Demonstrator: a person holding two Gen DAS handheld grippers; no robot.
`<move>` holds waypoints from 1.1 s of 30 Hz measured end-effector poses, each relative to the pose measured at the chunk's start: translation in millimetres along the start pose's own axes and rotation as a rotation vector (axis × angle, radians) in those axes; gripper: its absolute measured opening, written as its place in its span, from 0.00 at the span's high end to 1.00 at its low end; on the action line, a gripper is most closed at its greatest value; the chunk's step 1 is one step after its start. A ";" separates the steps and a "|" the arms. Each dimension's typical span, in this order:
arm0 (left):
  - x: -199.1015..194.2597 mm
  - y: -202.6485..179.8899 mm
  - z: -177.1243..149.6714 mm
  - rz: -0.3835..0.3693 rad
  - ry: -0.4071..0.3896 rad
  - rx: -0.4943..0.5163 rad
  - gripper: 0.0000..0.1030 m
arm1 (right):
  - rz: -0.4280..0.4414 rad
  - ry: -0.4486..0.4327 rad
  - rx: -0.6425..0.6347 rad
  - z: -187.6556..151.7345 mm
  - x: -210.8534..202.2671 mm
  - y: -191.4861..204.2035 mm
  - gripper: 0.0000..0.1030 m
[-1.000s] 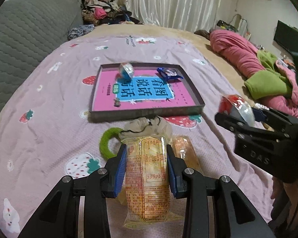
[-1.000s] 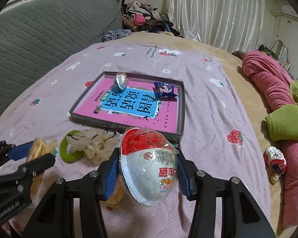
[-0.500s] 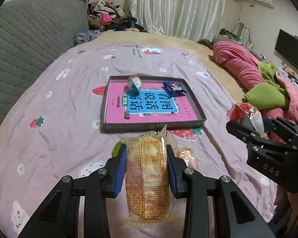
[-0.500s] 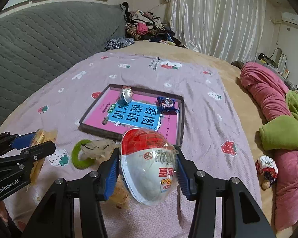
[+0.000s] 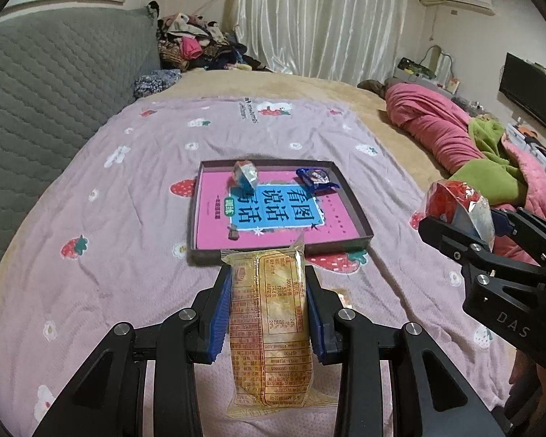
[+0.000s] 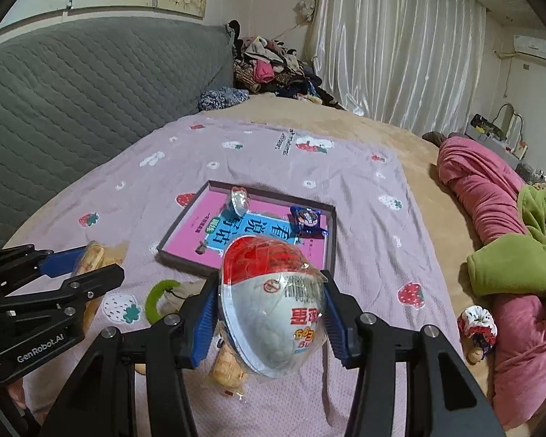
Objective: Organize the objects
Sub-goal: 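Lift egg container with right tool while left tool lifts wrapped cake toward tray, then carry wrapped cake in left tool over tray while right tool carries egg container there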
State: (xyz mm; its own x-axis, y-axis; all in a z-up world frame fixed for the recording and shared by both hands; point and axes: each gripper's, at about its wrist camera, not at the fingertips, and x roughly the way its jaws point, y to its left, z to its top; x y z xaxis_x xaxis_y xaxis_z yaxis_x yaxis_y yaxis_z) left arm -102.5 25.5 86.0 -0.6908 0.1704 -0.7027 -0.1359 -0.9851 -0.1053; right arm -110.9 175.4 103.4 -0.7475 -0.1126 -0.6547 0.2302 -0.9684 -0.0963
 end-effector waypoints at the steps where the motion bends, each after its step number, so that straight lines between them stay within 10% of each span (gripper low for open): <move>1: -0.9 0.2 1.4 0.001 -0.002 0.003 0.64 | -0.001 -0.005 0.000 1.7 -1.7 -0.4 0.50; 33: -8.9 11.4 47.8 0.029 -0.069 0.016 0.63 | -0.004 -0.101 0.008 40.4 -8.7 0.1 0.50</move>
State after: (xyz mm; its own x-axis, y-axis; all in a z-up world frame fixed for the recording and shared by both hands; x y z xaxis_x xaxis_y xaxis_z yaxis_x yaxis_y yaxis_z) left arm -131.9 13.8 124.7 -0.7422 0.1435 -0.6547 -0.1258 -0.9893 -0.0743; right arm -129.5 167.3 139.4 -0.8077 -0.1298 -0.5751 0.2220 -0.9706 -0.0926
